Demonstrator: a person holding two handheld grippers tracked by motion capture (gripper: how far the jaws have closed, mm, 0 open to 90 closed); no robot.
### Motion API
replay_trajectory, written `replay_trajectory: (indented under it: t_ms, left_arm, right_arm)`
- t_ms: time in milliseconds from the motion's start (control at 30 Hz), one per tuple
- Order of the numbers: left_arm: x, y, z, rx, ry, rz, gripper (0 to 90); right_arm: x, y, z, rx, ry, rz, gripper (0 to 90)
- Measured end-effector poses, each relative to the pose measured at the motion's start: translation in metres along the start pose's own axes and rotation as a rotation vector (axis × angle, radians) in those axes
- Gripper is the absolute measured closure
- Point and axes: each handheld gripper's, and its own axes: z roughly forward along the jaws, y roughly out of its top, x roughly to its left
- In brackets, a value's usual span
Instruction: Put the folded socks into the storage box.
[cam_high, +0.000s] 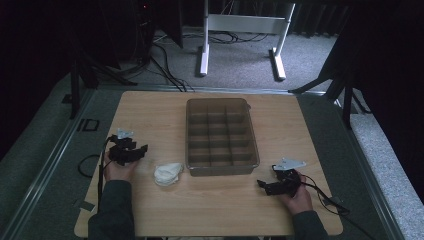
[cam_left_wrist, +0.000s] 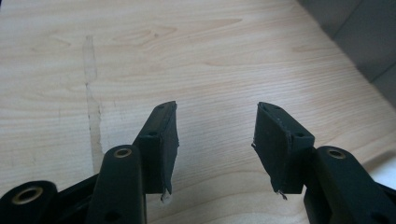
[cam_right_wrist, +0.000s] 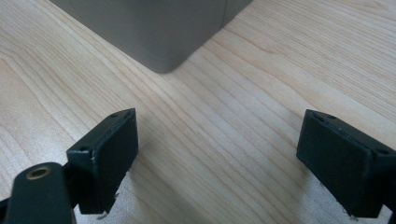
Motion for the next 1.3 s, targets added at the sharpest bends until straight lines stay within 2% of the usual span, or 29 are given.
replay_trajectory:
  t_ms: [267,567,900,1300]
  left_arm:
    - [0.003,0.009,-0.018,-0.041,-0.041,0.014,49.5]
    - [0.0,0.018,-0.034,-0.077,-0.065,0.045,49.4]
    - [-0.006,0.027,-0.044,-0.081,-0.083,0.091,49.3]
    - [-0.014,0.035,-0.051,-0.056,-0.126,0.133,52.1]
  right_arm:
    - [0.0,0.0,0.0,0.0,0.0,0.0,12.2]
    - [0.0,0.0,0.0,0.0,0.0,-0.001,12.3]
    - [0.0,0.0,0.0,0.001,0.0,0.0,12.3]
    - [0.0,0.0,0.0,0.0,0.0,0.001,12.3]
